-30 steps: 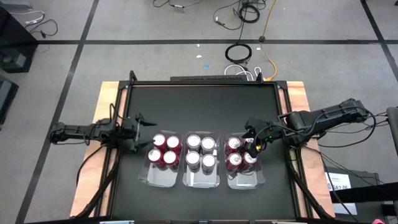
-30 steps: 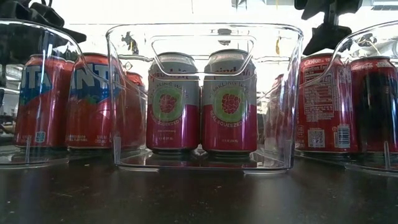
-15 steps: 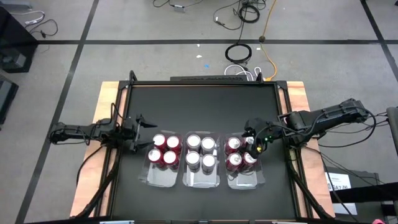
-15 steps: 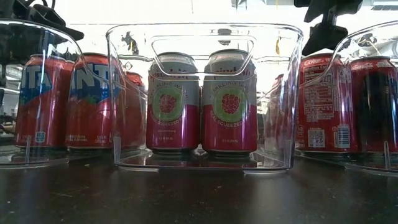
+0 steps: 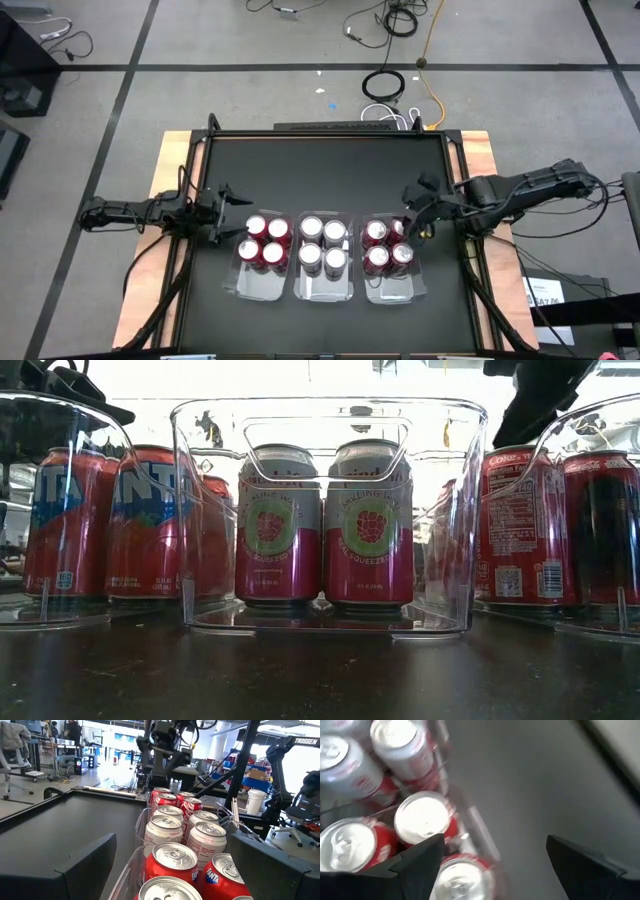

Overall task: Sort soda cans
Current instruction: Return to Home Position

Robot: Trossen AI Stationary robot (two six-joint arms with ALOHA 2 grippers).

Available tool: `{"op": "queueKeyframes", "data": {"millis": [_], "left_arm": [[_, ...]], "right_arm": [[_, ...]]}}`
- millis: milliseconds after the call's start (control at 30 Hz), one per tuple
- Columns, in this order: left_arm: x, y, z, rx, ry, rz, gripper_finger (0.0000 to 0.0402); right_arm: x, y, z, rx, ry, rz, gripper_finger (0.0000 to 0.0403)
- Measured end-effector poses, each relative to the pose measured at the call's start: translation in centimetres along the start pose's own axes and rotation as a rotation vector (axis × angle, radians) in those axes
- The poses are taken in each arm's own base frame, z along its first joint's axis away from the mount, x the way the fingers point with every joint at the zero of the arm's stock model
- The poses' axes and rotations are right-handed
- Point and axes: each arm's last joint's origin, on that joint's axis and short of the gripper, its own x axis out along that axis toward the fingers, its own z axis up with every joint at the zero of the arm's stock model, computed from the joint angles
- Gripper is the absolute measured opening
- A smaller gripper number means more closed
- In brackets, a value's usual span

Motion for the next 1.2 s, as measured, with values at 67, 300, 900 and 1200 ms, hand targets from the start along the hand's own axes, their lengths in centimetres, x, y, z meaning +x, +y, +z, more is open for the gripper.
{"op": "queueKeyframes", "data": {"millis": [67, 300, 900, 1200], "left_arm": [[0.0, 0.0, 0.0, 0.0, 0.0, 0.0, 0.039], [0.0, 0.0, 0.0, 0.0, 0.0, 0.0, 0.039], [0.0, 0.0, 0.0, 0.0, 0.002, 0.001, 0.039], [0.0, 0.0, -0.1, 0.0, 0.006, 0.001, 0.039]], "right_arm": [[-0.7, -0.4, 0.0, -0.051, -0.057, 0.004, 0.0343], [-0.5, -2.5, -3.6, -0.098, -0.278, 0.09, 0.0343], [3.2, -6.0, -12.9, 0.04, -0.607, 0.29, 0.0343], [4.0, -5.4, -12.5, 0.036, -0.796, 0.321, 0.0343]]}}
